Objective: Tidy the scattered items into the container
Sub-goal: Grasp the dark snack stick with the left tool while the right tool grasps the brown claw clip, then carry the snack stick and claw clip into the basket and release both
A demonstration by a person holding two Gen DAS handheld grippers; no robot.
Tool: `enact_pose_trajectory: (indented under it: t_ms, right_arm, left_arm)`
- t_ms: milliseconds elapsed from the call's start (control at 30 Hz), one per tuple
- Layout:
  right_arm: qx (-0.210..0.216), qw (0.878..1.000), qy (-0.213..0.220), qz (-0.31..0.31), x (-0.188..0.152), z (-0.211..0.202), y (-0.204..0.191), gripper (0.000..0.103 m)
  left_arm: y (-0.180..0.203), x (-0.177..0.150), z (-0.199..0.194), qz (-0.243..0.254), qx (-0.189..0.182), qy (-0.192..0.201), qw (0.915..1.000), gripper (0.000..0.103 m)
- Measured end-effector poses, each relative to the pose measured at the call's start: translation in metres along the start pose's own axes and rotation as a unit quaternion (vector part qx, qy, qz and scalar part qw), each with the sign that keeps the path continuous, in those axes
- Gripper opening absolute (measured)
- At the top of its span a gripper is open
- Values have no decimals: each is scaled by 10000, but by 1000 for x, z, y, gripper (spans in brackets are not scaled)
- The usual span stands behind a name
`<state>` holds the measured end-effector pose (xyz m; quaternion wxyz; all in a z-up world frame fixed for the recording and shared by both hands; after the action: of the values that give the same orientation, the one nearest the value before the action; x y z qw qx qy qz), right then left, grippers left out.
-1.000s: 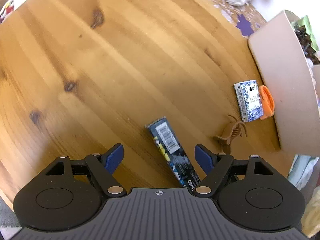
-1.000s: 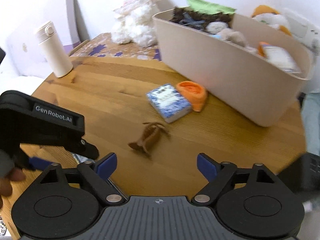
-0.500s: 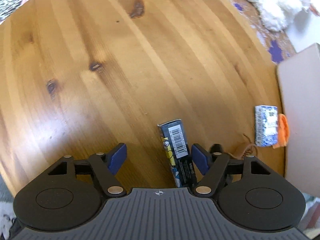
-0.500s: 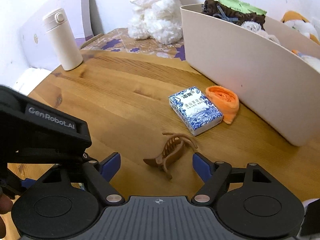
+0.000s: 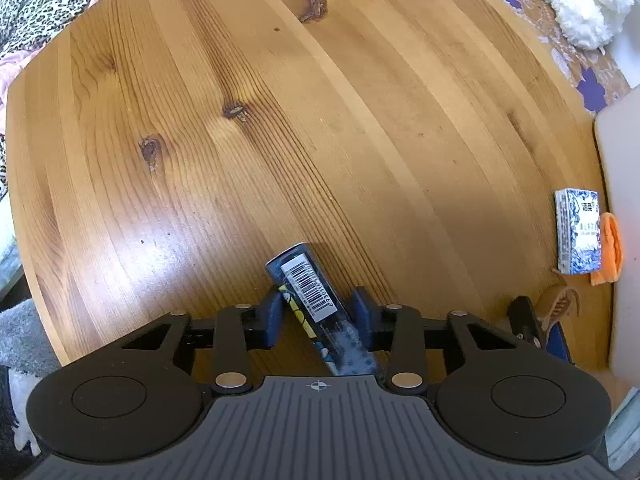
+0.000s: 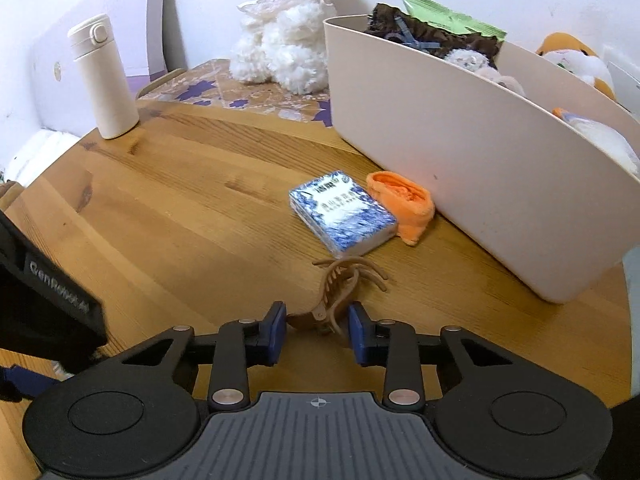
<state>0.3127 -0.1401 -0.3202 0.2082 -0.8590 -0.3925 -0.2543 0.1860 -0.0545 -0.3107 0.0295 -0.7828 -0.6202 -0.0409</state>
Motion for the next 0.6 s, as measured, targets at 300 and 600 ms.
enact_pose_trajectory:
  t_ms: [300,600]
  right_arm:
    - [81,9999,32,129,-5,-13,7,31]
    - [193,9991,327,178,5,-35,13,31]
  left_arm:
    - [8,-1,-5,124,-177,119,9997,22]
    - [4,-2,-11,326,-286,283,9987,22]
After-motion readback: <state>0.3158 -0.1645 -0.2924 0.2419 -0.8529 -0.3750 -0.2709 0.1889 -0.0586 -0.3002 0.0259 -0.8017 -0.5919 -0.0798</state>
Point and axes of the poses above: each gripper's, at about its wrist camera, not at the fingertips, and z roughly the way its jaws point, y to its right, x to its top, the point moved 10 cm from there along z, roughly the way its jaws point, and after that the axes turned 10 degrees about z, right-handed, at the moved point
